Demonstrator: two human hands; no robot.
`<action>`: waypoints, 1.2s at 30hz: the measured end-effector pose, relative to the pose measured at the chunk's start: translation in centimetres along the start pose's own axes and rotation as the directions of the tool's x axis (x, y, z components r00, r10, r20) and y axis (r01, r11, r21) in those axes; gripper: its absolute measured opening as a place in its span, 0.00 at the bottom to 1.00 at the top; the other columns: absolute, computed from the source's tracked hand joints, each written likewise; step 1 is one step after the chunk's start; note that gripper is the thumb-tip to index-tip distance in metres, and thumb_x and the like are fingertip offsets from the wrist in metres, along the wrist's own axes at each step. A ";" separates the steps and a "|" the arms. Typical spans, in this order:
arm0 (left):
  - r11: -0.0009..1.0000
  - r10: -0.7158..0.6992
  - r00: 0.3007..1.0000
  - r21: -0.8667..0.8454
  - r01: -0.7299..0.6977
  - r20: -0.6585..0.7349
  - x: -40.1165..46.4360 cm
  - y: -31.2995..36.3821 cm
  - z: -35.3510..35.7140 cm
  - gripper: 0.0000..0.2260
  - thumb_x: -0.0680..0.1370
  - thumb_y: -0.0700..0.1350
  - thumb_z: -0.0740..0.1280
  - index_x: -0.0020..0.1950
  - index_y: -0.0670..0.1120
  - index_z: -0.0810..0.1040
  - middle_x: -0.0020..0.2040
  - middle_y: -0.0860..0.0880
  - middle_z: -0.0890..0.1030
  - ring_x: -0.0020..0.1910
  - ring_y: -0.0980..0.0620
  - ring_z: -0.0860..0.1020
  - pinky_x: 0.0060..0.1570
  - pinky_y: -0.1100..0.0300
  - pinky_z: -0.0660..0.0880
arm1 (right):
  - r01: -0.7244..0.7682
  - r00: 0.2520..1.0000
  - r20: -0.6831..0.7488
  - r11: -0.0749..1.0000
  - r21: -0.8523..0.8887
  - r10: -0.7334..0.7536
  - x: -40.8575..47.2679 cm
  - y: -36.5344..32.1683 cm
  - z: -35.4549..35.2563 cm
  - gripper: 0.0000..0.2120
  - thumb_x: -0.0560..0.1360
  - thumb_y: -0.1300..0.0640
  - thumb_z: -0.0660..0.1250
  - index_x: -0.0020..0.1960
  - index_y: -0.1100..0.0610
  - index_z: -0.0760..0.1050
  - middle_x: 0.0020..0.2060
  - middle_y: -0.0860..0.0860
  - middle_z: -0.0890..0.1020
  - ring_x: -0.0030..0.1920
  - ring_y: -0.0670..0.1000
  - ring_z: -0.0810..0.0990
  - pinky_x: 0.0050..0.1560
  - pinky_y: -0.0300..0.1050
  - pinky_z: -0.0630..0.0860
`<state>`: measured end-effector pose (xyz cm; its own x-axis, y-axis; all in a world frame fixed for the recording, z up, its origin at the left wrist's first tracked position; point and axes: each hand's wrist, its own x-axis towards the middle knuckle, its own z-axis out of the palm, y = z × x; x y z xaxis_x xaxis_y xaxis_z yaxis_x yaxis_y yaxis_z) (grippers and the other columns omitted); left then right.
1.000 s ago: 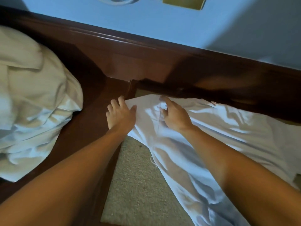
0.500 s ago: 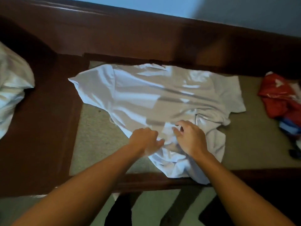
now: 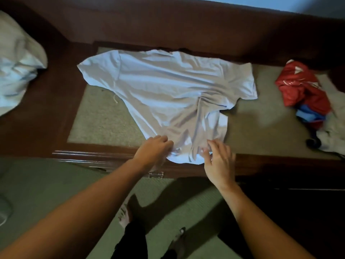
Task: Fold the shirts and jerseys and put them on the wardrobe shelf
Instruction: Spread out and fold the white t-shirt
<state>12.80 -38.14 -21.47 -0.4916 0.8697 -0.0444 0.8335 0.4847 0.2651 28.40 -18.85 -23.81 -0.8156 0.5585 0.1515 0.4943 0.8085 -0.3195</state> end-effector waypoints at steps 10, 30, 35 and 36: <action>0.962 -0.273 0.960 0.015 0.273 0.060 -5.1 -1.1 -2.8 0.17 0.74 0.62 0.54 0.42 0.50 0.72 0.43 0.49 0.78 0.45 0.44 0.78 0.39 0.54 0.69 | -0.120 0.960 0.266 0.989 0.089 0.092 -0.3 -0.2 -2.5 0.07 0.79 0.59 0.66 0.51 0.56 0.82 0.47 0.53 0.83 0.49 0.58 0.81 0.48 0.51 0.77; 0.984 0.033 0.999 -0.176 -0.034 -0.007 -6.4 -1.6 -1.9 0.15 0.63 0.32 0.63 0.40 0.50 0.68 0.36 0.52 0.73 0.36 0.44 0.73 0.34 0.54 0.68 | -0.436 0.864 0.357 0.881 0.184 0.353 1.8 -1.2 -3.1 0.20 0.73 0.38 0.67 0.37 0.55 0.77 0.37 0.51 0.82 0.41 0.54 0.82 0.37 0.46 0.75; 0.961 -0.102 0.993 -0.252 0.114 0.058 -6.9 -1.1 -0.9 0.12 0.68 0.34 0.65 0.44 0.50 0.71 0.35 0.54 0.74 0.36 0.44 0.73 0.33 0.56 0.65 | -0.480 0.853 0.187 0.873 -0.088 0.488 3.1 1.2 -2.0 0.24 0.81 0.43 0.61 0.72 0.55 0.69 0.67 0.58 0.72 0.66 0.62 0.73 0.62 0.58 0.74; 0.960 -0.106 0.990 -0.252 0.125 0.088 -7.0 -0.9 -1.0 0.09 0.70 0.36 0.65 0.46 0.49 0.72 0.37 0.51 0.77 0.38 0.42 0.74 0.35 0.56 0.65 | -0.454 0.856 0.210 0.881 -0.134 0.473 3.2 1.4 -1.7 0.22 0.82 0.46 0.61 0.72 0.56 0.70 0.67 0.58 0.72 0.66 0.62 0.73 0.62 0.57 0.73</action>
<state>15.25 -44.72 -20.46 -0.5531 0.8182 -0.1570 0.6749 0.5505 0.4915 26.99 -15.66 -22.18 -0.5273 0.8211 -0.2182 0.8459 0.4835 -0.2250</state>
